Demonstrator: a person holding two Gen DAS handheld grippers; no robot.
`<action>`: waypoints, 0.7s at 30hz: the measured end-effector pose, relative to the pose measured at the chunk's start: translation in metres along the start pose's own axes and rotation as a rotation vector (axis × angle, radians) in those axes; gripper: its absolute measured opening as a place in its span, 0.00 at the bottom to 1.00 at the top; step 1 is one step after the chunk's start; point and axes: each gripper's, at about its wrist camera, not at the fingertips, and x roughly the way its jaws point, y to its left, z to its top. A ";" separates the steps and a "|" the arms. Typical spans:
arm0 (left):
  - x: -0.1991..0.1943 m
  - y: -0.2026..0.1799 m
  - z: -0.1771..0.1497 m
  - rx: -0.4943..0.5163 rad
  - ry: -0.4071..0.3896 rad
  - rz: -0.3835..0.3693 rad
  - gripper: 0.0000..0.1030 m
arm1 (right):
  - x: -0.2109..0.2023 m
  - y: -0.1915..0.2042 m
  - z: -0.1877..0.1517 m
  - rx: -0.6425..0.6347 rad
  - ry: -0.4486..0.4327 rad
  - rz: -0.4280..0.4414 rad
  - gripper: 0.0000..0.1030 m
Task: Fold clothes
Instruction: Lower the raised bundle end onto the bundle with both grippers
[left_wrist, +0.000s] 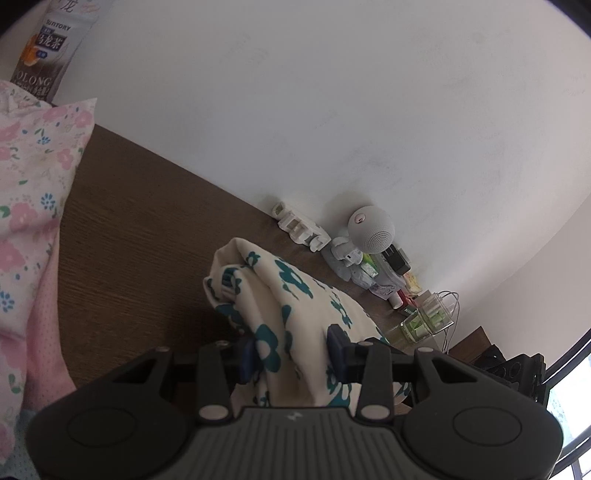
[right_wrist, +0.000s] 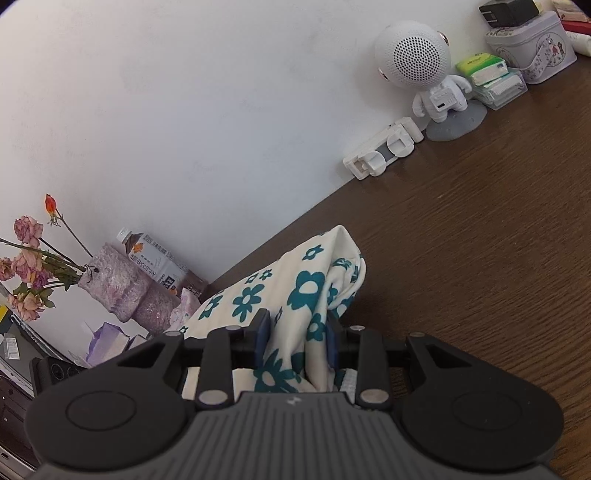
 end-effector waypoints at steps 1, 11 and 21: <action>0.000 0.002 0.000 -0.010 0.007 0.003 0.40 | 0.002 -0.002 -0.001 0.006 0.009 -0.005 0.33; -0.007 0.006 -0.001 -0.042 -0.005 0.029 0.58 | -0.013 -0.003 -0.009 0.009 -0.017 -0.036 0.62; -0.029 -0.002 -0.024 0.018 0.042 0.076 0.51 | -0.041 0.006 -0.032 -0.020 0.004 -0.118 0.61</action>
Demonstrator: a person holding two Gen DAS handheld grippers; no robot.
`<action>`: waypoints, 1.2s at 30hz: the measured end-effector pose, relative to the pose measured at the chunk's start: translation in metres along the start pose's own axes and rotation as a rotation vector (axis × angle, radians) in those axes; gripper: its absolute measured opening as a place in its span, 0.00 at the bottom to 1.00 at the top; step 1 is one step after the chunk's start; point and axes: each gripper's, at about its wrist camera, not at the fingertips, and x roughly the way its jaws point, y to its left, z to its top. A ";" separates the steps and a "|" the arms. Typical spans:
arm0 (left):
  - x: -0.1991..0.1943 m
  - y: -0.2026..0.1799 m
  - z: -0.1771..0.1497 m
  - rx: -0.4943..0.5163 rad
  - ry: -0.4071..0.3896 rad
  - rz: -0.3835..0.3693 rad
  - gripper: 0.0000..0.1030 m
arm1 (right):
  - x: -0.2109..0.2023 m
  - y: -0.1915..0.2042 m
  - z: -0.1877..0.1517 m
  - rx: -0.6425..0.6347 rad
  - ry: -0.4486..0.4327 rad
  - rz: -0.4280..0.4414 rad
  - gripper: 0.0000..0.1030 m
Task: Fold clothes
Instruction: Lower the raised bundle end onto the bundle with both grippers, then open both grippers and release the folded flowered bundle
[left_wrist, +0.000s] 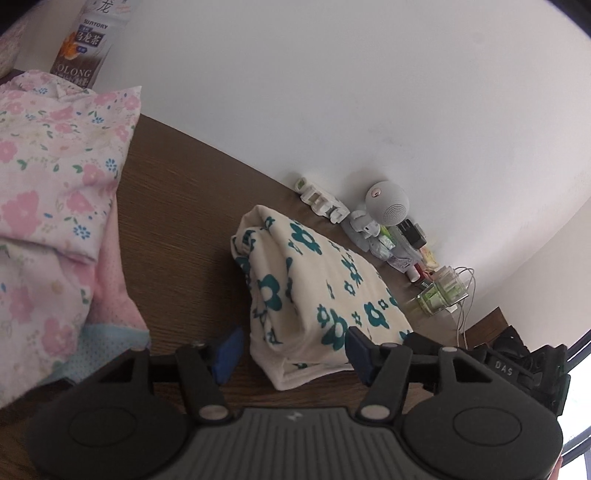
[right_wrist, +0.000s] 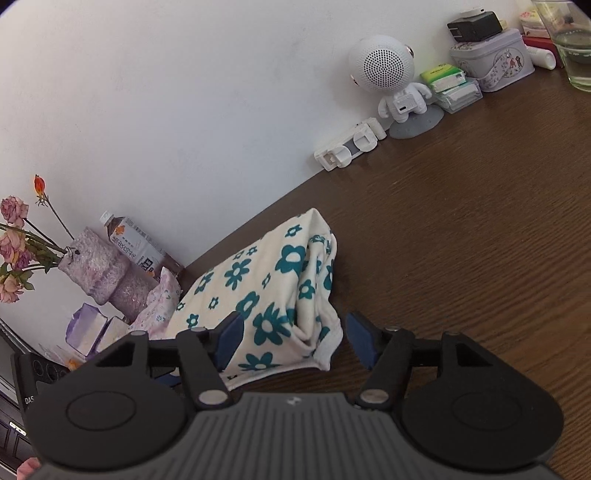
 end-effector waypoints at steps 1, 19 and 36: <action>0.000 0.001 0.000 -0.005 -0.002 -0.004 0.43 | 0.003 -0.002 -0.002 0.011 0.013 -0.004 0.60; 0.037 0.011 0.017 -0.077 -0.005 -0.014 0.26 | 0.024 -0.018 0.024 0.105 -0.027 0.029 0.29; 0.021 -0.029 0.012 0.141 -0.029 0.104 0.78 | 0.008 0.025 0.013 -0.179 -0.063 -0.084 0.72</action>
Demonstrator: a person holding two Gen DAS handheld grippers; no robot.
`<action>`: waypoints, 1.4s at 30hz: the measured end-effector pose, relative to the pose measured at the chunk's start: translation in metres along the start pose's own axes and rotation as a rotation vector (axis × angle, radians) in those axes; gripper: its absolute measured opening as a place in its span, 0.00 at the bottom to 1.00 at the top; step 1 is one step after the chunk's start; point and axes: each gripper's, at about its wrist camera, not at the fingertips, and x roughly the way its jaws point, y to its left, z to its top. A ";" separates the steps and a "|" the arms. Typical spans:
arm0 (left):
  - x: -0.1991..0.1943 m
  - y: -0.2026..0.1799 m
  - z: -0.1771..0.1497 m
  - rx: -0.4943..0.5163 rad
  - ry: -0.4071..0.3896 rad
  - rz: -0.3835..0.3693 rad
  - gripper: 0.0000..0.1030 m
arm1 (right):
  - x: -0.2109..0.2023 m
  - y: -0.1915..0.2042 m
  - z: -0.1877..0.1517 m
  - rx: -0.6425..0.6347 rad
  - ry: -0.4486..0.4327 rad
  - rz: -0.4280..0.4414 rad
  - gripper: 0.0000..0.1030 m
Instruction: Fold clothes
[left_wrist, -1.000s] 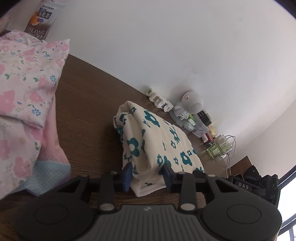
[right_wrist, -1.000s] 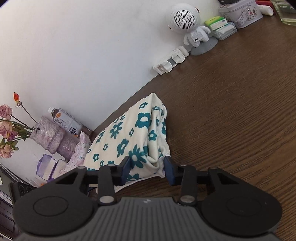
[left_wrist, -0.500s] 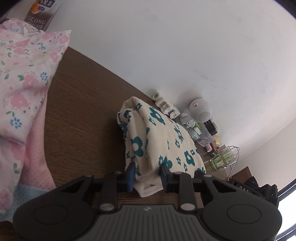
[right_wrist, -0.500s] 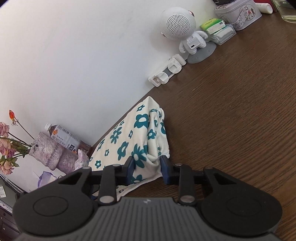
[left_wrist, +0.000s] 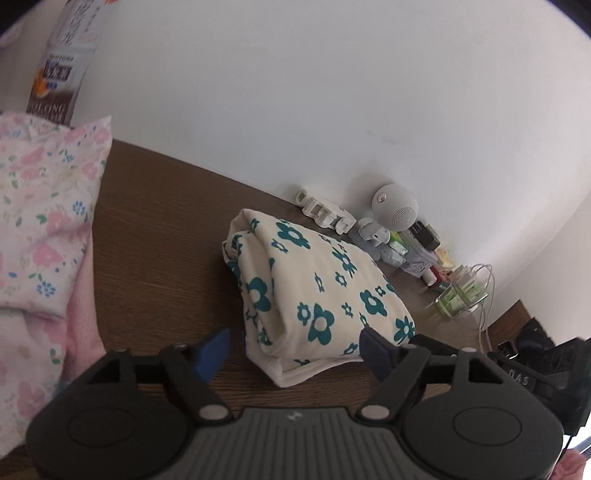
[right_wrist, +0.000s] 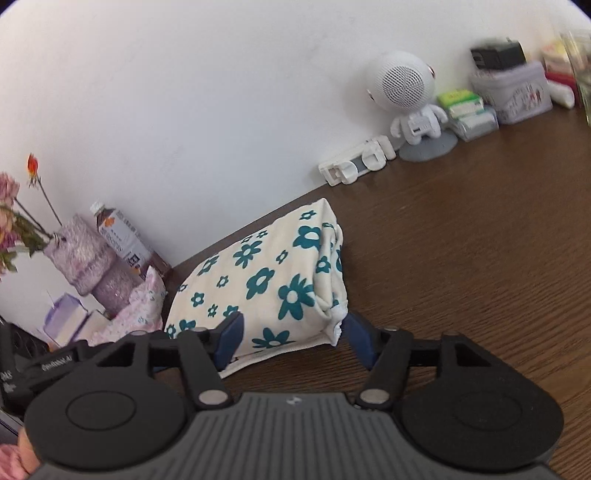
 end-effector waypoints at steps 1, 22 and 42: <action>-0.001 -0.006 -0.002 0.035 0.000 0.020 0.81 | -0.001 0.007 -0.001 -0.032 -0.004 -0.014 0.80; -0.014 -0.047 -0.026 0.266 -0.004 0.194 0.93 | -0.005 0.041 -0.010 -0.166 0.038 -0.130 1.00; -0.053 -0.070 -0.070 0.327 -0.023 0.243 0.99 | -0.052 0.057 -0.038 -0.178 0.026 -0.139 1.00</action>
